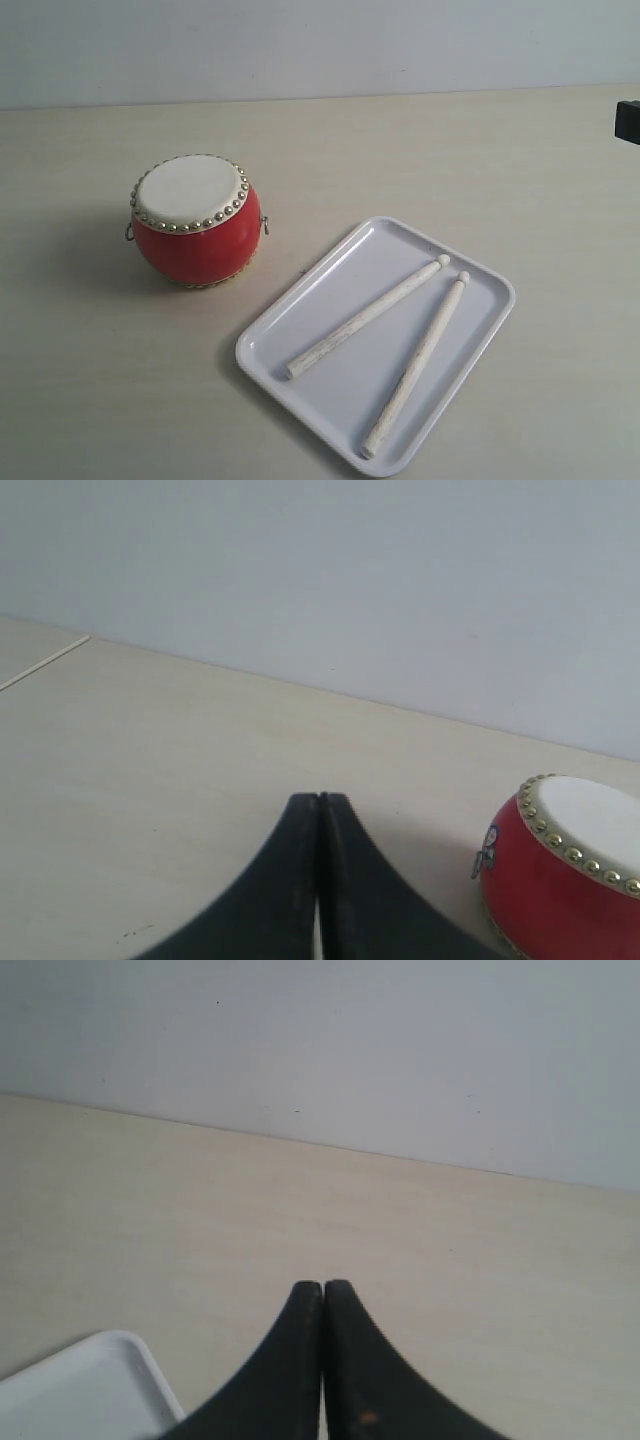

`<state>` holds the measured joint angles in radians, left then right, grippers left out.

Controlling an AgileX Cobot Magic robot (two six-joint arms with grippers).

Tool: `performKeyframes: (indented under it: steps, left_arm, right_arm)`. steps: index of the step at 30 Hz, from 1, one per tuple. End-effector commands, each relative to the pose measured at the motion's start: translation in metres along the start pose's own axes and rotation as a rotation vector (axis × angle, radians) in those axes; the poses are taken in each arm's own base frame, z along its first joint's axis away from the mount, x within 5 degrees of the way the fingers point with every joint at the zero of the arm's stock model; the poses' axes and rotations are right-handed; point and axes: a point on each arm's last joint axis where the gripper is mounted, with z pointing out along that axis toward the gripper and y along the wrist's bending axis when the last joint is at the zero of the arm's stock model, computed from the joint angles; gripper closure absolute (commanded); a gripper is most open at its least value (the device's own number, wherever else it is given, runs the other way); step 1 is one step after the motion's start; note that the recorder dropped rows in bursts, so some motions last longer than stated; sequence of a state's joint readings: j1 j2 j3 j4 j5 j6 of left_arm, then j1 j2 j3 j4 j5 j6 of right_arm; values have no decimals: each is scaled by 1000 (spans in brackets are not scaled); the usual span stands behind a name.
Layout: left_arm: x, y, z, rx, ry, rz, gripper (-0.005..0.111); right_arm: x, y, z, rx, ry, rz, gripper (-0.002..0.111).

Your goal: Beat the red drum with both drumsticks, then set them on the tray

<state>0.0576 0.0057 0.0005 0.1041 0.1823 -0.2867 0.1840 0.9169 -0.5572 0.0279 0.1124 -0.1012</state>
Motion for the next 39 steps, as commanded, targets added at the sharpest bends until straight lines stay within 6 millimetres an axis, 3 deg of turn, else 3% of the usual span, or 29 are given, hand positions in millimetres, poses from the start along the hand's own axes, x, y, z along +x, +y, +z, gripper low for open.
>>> performKeyframes:
  steps: [1,3,7,11,16,20,23,25,30,39]
  left_arm:
    - [-1,0,0,-1,-8,-1,107]
    - [-1,0,0,-1,-8,-1,107]
    - [-1,0,0,-1,-8,-1,107]
    - [-1,0,0,-1,-8,-1,107]
    - [-1,0,0,-1,-8,-1,107]
    - [-1,0,0,-1,-8,-1,107]
    - [-1,0,0,-1,-8,-1,107]
    - [-1,0,0,-1,-8,-1,107]
    - [0,0,0,-3,-2,-1,107]
    - [0,0,0,-3,-2,-1,107]
  right_arm:
    - [-1,-1,-2,13,-10,-149,108]
    - [-1,-2,-3,19,-13,-234,108]
    - [-5,-2,-12,25,-52,-225,108]
    - [-10,-3,-45,51,-131,-233,108]
    - [38,-5,-72,114,-216,-167,108]
    - [89,-3,-80,141,-267,11,108]
    - [121,0,-84,154,-336,40,108]
    - [126,0,-90,172,-385,49,108]
    - [143,2,-89,168,-229,132,108]
    - [140,1,-90,175,-256,115,108]
